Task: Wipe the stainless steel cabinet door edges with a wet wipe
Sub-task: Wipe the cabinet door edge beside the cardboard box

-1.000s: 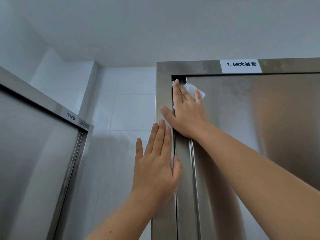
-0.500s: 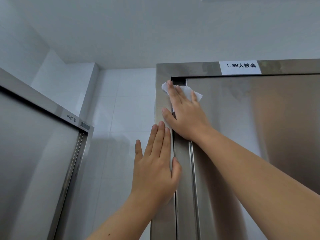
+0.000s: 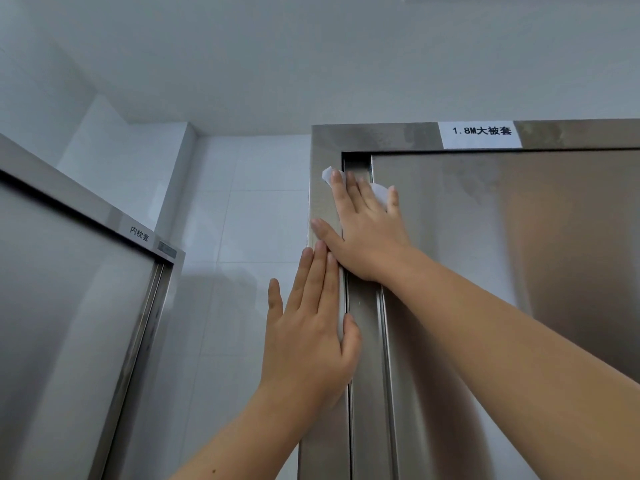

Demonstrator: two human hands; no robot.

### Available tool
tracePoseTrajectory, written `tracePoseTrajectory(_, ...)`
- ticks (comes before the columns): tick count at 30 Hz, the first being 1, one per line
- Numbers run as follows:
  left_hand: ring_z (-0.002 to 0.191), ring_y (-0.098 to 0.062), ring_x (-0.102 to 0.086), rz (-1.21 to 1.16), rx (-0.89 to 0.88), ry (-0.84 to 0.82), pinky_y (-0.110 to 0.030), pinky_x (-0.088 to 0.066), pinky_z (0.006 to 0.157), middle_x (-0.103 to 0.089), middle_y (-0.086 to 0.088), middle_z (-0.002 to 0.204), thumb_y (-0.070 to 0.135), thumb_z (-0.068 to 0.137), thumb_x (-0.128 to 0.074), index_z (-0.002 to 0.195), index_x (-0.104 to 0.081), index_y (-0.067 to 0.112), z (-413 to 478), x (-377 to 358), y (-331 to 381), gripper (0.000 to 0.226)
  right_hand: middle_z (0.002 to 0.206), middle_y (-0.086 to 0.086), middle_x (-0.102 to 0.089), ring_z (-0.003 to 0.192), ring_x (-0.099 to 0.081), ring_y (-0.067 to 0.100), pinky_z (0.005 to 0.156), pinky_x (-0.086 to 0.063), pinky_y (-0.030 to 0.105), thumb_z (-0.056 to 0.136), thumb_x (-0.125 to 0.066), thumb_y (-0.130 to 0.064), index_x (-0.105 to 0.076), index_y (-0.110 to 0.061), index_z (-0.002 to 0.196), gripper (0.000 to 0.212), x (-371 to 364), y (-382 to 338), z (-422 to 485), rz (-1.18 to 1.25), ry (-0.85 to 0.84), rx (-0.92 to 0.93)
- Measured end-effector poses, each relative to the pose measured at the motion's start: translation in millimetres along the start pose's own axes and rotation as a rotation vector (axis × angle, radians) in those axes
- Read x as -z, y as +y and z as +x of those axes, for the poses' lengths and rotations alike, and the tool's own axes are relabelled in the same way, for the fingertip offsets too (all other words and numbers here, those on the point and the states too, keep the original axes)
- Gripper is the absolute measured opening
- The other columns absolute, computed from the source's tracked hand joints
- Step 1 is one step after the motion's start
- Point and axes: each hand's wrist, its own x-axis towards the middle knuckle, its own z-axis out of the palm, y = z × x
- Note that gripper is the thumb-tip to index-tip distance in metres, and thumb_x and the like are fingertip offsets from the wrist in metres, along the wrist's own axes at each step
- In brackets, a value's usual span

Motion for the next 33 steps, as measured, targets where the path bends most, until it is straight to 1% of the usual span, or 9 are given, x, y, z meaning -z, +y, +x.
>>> tracePoseTrajectory(5, 0.139, -0.027, -0.011, -0.001, -0.002, -0.014, -0.051, -0.012, 0.107, -0.021, -0.008, 0.151, 0.032, 0.083, -0.026, 0.142, -0.028, 0.004, -1, 1, 0, 0.065, 0.158, 0.008, 0.004, 0.145, 0.004, 0.020, 0.111, 0.009, 0.050, 0.096, -0.017, -0.056, 0.016, -0.023, 0.147, 0.070, 12, 0, 24, -0.003, -0.032, -0.048)
tracePoseTrajectory(9, 0.139, -0.027, -0.014, -0.005, -0.013, -0.018, -0.053, -0.015, 0.107, -0.021, -0.009, 0.151, 0.032, 0.084, -0.027, 0.143, -0.029, 0.004, -3, 2, -2, 0.065, 0.158, 0.006, 0.005, 0.145, 0.006, 0.019, 0.111, 0.011, 0.048, 0.094, -0.018, -0.057, 0.016, -0.024, 0.147, 0.071, 5, -2, 6, 0.015, -0.008, -0.009)
tracePoseTrajectory(12, 0.137, -0.030, -0.021, -0.006, -0.023, -0.011, -0.055, -0.017, 0.105, -0.027, -0.011, 0.150, 0.029, 0.085, -0.029, 0.141, -0.033, 0.002, -7, 3, -4, 0.063, 0.158, 0.006, 0.006, 0.145, 0.005, 0.019, 0.112, 0.012, 0.046, 0.094, -0.017, -0.057, 0.017, -0.023, 0.147, 0.072, -1, 0, -10, -0.004, -0.001, 0.031)
tracePoseTrajectory(17, 0.135, -0.034, -0.027, 0.036, -0.074, -0.024, -0.062, -0.018, 0.101, -0.030, -0.014, 0.148, 0.027, 0.086, -0.030, 0.139, -0.036, 0.000, -14, 5, -8, 0.060, 0.158, 0.008, 0.003, 0.145, 0.003, 0.020, 0.112, 0.009, 0.047, 0.094, -0.019, -0.059, 0.016, -0.021, 0.147, 0.074, 14, 2, 24, -0.030, -0.048, -0.023)
tracePoseTrajectory(19, 0.136, -0.032, -0.025, 0.047, -0.114, -0.042, -0.058, -0.018, 0.109, -0.029, -0.013, 0.149, 0.027, 0.087, -0.030, 0.140, -0.035, 0.000, -18, 7, -12, 0.059, 0.158, 0.006, -0.001, 0.145, 0.001, 0.020, 0.112, 0.008, 0.048, 0.094, -0.019, -0.060, 0.015, -0.021, 0.148, 0.074, 18, 2, 33, -0.037, -0.052, -0.037)
tracePoseTrajectory(20, 0.137, -0.030, -0.024, 0.036, -0.133, -0.051, -0.054, -0.014, 0.111, -0.027, -0.012, 0.150, 0.027, 0.088, -0.029, 0.141, -0.033, 0.001, -20, 8, -15, 0.059, 0.158, 0.006, -0.001, 0.145, 0.001, 0.019, 0.112, 0.008, 0.048, 0.094, -0.019, -0.060, 0.015, -0.021, 0.148, 0.074, 18, 1, 34, -0.041, -0.052, -0.038)
tracePoseTrajectory(23, 0.141, -0.022, -0.017, 0.014, -0.173, -0.080, -0.047, -0.013, 0.108, -0.024, -0.010, 0.152, 0.026, 0.090, -0.028, 0.143, -0.029, 0.003, -28, 11, -23, 0.058, 0.158, 0.006, 0.005, 0.145, 0.005, 0.019, 0.112, 0.010, 0.048, 0.093, -0.018, -0.060, 0.017, -0.023, 0.147, 0.075, 12, 0, 13, -0.010, -0.058, -0.019)
tracePoseTrajectory(28, 0.141, -0.018, -0.014, -0.007, -0.178, -0.097, -0.046, -0.012, 0.108, -0.021, -0.010, 0.153, 0.025, 0.091, -0.027, 0.144, -0.027, 0.003, -38, 10, -28, 0.057, 0.158, 0.008, 0.003, 0.145, 0.003, 0.022, 0.113, 0.007, 0.046, 0.090, -0.018, -0.062, 0.016, -0.021, 0.147, 0.079, -1, -3, -30, -0.037, -0.024, 0.053)
tracePoseTrajectory(33, 0.140, -0.019, -0.017, -0.001, -0.181, -0.091, -0.045, -0.012, 0.109, -0.024, -0.011, 0.152, 0.025, 0.090, -0.028, 0.143, -0.029, 0.002, -40, 11, -27, 0.057, 0.158, 0.007, 0.004, 0.145, 0.005, 0.020, 0.112, 0.010, 0.047, 0.091, -0.021, -0.064, 0.015, -0.022, 0.148, 0.079, 11, 2, 11, -0.009, -0.063, 0.000)
